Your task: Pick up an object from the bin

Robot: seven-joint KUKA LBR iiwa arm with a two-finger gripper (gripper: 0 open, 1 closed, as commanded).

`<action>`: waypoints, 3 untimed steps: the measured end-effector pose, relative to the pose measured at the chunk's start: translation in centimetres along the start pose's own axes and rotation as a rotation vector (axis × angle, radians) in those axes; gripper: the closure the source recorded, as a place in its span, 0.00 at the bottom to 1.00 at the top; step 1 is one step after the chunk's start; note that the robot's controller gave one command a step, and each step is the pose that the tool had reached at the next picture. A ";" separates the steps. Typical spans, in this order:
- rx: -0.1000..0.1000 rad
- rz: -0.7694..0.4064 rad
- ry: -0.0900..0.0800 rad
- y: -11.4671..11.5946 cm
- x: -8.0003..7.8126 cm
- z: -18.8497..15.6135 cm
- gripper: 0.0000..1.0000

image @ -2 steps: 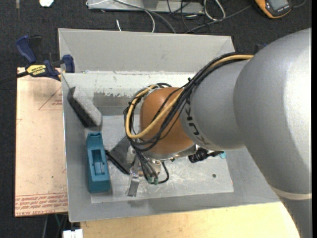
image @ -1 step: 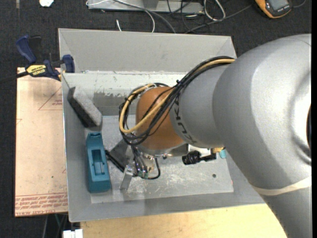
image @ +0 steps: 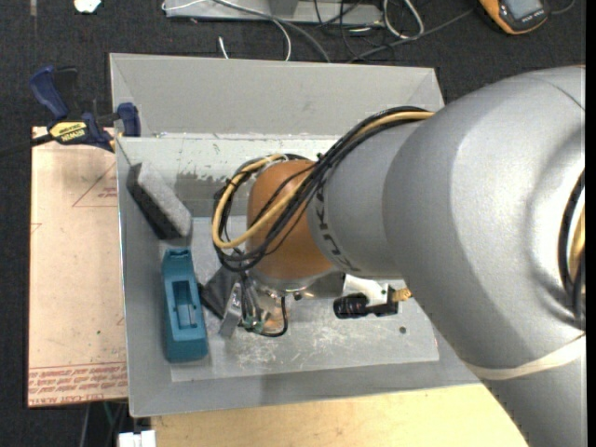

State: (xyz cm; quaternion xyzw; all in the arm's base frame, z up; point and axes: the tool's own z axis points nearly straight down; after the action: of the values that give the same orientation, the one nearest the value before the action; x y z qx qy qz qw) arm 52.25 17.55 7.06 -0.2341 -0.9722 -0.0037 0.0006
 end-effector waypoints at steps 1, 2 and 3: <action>0.000 0.000 0.000 0.0 0.0 0.0 1.00; 0.001 0.001 0.001 -0.1 0.0 -1.1 1.00; -0.001 0.001 0.000 0.0 0.0 -2.0 1.00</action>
Offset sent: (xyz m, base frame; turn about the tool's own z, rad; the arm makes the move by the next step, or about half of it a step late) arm 0.0001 -0.0002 0.0286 0.0002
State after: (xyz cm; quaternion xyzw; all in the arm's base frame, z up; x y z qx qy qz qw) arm 52.27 17.55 9.02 -0.2344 -0.9721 -0.0042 0.0003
